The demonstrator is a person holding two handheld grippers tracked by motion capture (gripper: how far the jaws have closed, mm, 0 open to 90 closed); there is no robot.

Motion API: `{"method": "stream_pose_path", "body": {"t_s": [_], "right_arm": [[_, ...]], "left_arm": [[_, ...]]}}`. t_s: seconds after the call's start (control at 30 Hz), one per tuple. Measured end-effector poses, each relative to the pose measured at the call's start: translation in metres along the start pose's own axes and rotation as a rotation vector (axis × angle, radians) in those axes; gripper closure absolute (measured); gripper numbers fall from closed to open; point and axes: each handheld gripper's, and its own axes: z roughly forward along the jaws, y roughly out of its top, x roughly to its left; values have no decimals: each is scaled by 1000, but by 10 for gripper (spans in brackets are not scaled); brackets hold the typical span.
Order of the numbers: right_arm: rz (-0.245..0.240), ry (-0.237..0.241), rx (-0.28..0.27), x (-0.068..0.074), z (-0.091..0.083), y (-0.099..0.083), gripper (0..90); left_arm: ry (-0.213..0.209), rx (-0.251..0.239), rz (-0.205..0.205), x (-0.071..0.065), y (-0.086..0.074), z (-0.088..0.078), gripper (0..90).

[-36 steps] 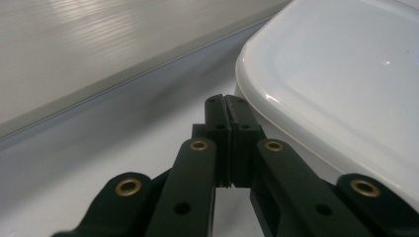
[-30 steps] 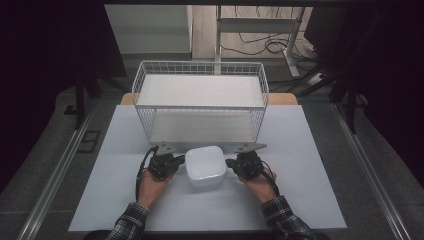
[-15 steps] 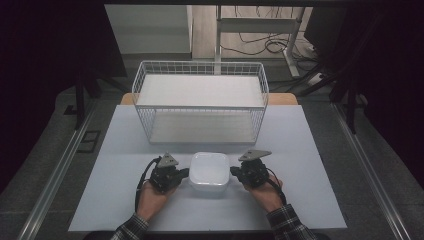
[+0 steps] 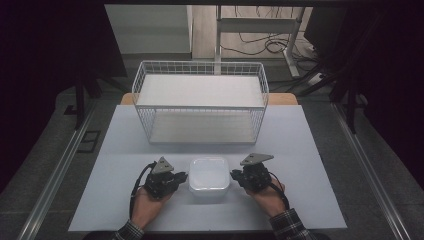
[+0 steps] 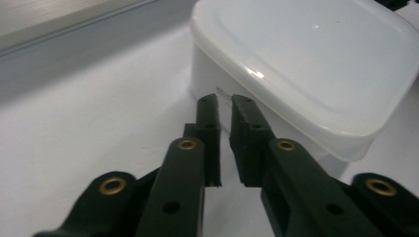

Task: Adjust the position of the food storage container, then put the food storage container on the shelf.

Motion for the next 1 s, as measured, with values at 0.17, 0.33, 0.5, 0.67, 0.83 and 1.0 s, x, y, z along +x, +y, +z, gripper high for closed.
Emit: {"method": "stream_pose_path", "body": {"t_s": [0.17, 0.33, 0.5, 0.67, 0.83, 1.0], "right_arm": [[-6, -3, -35, -2, -14, -9, 596], [9, -20, -36, -8, -18, -17, 328], [54, 1, -47, -14, -19, -19, 242], [91, 26, -49, -17, -20, -18, 243], [90, 20, -49, -17, -22, -15, 244], [93, 39, -68, -16, -26, -11, 221]], "left_arm": [[48, 24, -23, 8, -6, -5, 429], [54, 8, -43, 14, -11, -8, 124], [52, -4, -9, 13, -15, -8, 68], [27, -16, 60, 10, -17, -5, 55], [27, 1, 35, 10, -12, -9, 65], [-29, -22, 13, 9, -5, -18, 58]]}}
